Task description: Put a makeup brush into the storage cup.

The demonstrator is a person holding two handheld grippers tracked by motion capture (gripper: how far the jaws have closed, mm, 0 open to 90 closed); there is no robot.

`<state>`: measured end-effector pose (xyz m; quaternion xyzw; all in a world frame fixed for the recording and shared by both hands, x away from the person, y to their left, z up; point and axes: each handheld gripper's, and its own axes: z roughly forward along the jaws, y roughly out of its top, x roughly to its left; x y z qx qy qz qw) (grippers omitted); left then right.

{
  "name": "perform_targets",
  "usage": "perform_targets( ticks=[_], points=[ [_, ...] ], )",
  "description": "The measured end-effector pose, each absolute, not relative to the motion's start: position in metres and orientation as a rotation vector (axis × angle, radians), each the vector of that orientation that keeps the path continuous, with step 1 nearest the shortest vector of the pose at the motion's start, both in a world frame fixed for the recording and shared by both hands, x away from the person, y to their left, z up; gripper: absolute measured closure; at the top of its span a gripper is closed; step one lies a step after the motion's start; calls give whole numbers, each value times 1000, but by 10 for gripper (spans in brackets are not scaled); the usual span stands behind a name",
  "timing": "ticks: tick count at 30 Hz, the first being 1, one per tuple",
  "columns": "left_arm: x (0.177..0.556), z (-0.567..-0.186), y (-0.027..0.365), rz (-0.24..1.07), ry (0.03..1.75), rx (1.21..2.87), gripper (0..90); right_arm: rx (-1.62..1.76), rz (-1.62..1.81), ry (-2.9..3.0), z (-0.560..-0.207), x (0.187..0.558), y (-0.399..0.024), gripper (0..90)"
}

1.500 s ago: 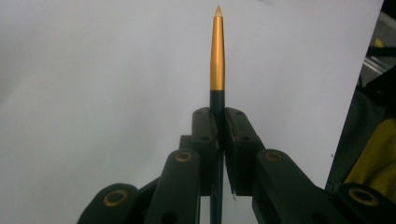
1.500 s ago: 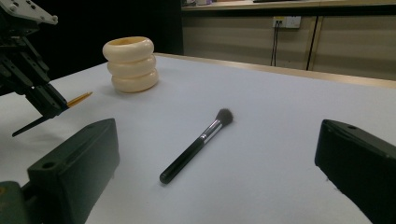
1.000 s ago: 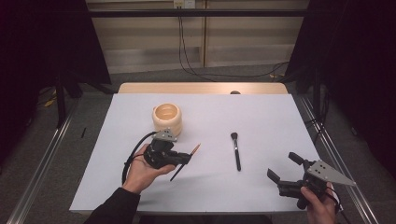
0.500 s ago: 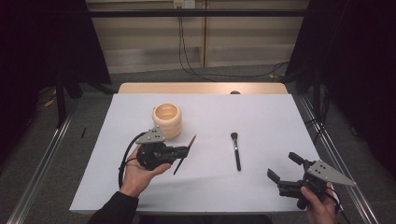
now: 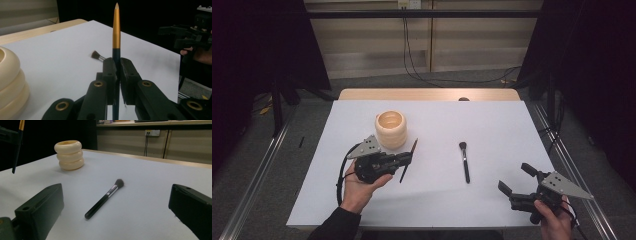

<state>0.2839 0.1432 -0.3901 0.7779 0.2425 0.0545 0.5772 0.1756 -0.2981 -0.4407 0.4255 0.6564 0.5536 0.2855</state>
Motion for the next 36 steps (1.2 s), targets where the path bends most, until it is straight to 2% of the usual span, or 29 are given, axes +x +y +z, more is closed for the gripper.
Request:
perform_targets(
  ticks=[17,36],
  points=[
    [292,-379,150,183,603,1771,836,1137,1479,1754,-441,176,-297,0],
    [322,-361,156,253,653,1728,836,1132,1479,1754,-441,176,-298,0]
  ],
)
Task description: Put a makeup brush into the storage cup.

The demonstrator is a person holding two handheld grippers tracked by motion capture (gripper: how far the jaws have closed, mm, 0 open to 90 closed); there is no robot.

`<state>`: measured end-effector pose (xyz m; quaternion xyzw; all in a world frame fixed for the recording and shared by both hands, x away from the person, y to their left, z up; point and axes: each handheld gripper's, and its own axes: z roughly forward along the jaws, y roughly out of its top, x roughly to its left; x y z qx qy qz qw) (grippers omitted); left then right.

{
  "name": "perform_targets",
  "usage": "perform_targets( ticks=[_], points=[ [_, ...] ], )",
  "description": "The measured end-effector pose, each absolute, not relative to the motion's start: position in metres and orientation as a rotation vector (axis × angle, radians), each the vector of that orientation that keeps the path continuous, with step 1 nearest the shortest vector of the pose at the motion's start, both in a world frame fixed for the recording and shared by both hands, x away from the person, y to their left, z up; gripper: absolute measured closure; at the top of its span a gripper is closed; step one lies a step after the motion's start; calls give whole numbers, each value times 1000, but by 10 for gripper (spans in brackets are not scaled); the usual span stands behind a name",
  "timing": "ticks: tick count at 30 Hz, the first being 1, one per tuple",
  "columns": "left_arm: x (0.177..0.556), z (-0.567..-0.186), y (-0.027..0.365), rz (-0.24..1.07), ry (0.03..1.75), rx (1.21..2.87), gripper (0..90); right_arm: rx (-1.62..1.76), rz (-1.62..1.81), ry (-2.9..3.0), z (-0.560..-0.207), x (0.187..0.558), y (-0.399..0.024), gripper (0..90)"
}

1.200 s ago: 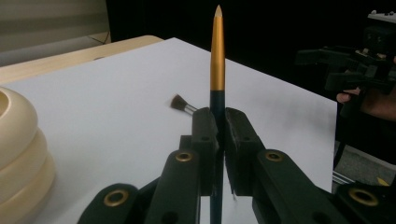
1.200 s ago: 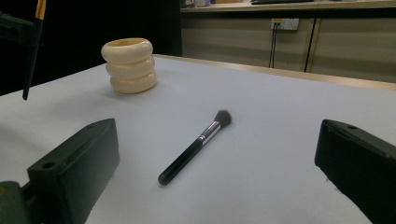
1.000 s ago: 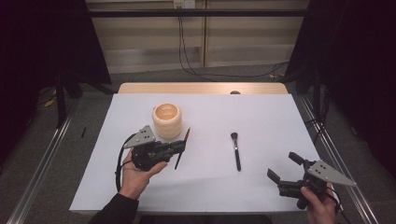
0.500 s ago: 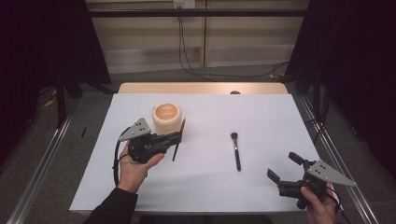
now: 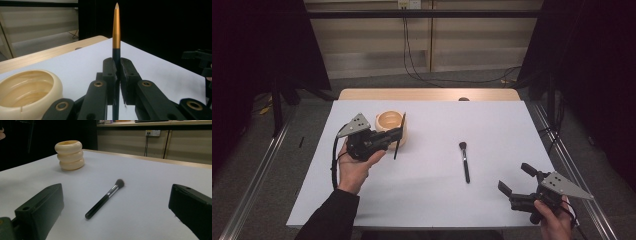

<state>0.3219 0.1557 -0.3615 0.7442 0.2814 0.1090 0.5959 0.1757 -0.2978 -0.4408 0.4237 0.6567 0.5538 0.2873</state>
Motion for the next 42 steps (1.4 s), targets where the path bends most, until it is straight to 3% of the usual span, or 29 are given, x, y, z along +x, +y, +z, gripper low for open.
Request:
perform_targets(
  ticks=[42],
  points=[
    [377,-329,159,388,698,1703,836,1122,1484,1760,-441,176,-298,0]
  ],
)
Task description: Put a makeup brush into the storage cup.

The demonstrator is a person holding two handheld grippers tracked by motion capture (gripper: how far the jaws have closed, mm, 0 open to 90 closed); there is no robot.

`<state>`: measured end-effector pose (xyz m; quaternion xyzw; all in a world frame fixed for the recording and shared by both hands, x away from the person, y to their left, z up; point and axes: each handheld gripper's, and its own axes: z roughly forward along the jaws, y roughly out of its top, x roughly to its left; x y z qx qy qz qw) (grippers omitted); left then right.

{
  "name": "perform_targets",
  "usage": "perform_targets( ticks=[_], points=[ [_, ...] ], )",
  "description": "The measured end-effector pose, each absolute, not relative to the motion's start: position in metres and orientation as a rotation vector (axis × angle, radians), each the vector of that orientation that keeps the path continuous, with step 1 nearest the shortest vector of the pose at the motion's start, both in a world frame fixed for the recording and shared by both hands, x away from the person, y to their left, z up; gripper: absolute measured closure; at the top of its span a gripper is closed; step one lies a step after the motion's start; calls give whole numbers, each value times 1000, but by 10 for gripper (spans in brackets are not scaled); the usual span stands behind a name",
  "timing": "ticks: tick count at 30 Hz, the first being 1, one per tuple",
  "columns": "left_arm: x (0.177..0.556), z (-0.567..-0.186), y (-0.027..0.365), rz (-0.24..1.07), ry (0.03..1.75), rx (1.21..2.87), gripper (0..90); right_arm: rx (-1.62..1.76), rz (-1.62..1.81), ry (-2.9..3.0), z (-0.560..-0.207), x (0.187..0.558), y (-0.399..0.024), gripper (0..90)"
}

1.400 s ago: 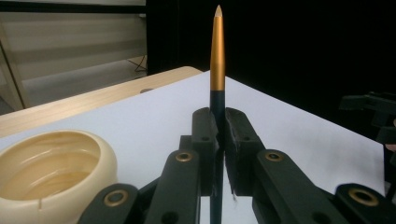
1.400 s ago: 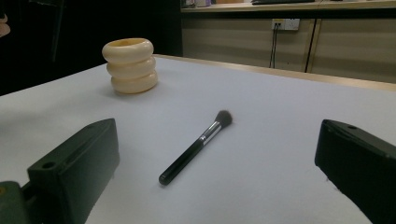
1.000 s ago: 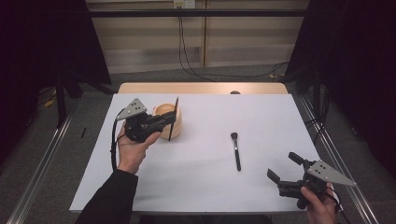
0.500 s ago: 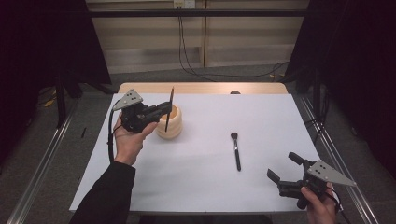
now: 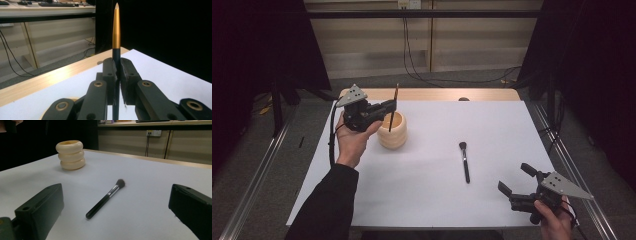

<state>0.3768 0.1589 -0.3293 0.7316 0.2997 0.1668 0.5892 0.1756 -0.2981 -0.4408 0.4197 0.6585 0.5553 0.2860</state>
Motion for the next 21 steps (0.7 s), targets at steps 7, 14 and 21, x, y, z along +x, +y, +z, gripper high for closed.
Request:
perform_targets(
  ticks=[7,14,21],
  points=[
    [387,-322,160,420,712,1695,836,1130,1486,1761,-441,176,-298,0],
    [396,-326,155,436,723,1687,836,1129,1486,1764,-441,176,-298,0],
    [406,-330,151,447,737,1707,836,1129,1487,1762,-441,175,-298,0]
  ],
)
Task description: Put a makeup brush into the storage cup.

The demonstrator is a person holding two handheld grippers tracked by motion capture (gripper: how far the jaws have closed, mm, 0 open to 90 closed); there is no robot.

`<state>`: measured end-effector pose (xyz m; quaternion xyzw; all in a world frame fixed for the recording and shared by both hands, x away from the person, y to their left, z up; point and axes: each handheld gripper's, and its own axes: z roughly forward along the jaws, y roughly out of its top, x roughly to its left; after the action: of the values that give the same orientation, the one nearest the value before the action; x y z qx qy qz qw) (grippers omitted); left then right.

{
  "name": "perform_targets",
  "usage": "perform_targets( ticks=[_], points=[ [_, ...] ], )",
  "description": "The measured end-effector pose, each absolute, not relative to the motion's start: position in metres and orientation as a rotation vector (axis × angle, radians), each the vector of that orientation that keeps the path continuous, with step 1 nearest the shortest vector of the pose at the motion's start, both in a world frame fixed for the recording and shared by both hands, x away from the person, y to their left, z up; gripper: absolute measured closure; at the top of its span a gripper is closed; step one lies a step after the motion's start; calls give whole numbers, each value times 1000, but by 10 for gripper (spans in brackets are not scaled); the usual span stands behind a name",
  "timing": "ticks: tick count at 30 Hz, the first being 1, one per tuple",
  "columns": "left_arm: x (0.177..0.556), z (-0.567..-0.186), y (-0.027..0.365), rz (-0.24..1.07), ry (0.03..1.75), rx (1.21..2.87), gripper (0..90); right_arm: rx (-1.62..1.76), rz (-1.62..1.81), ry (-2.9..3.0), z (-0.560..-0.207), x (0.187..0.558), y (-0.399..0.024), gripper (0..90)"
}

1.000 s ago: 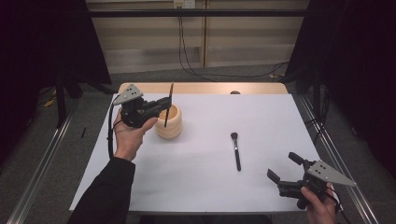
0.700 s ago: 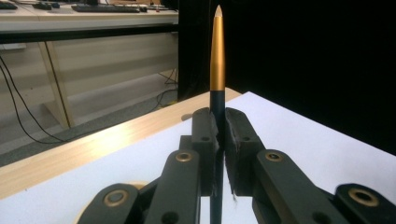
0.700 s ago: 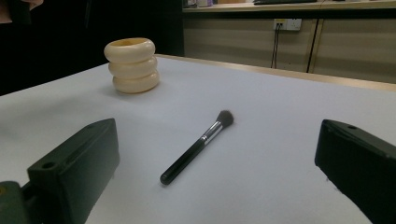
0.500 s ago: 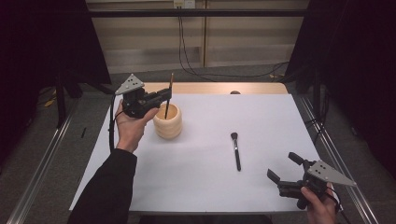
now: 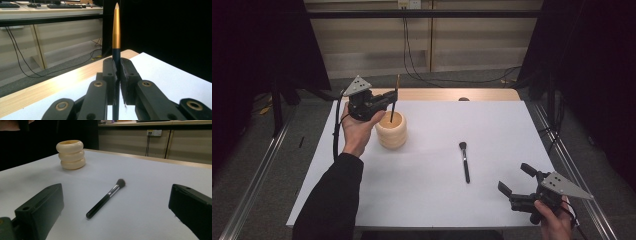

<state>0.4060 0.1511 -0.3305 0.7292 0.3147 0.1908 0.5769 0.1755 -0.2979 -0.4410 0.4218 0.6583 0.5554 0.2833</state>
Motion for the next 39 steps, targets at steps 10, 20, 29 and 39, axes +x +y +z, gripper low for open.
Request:
perform_targets(
  ticks=[10,20,29,39],
  points=[
    [417,-329,151,454,737,1672,836,1135,1484,1761,-441,175,-298,0],
    [422,-337,150,461,751,1689,836,1132,1483,1761,-441,175,-299,0],
    [427,-353,152,444,788,1675,836,1137,1489,1762,-441,176,-298,0],
    [429,-372,157,435,799,1676,836,1132,1486,1765,-441,175,-298,0]
  ],
)
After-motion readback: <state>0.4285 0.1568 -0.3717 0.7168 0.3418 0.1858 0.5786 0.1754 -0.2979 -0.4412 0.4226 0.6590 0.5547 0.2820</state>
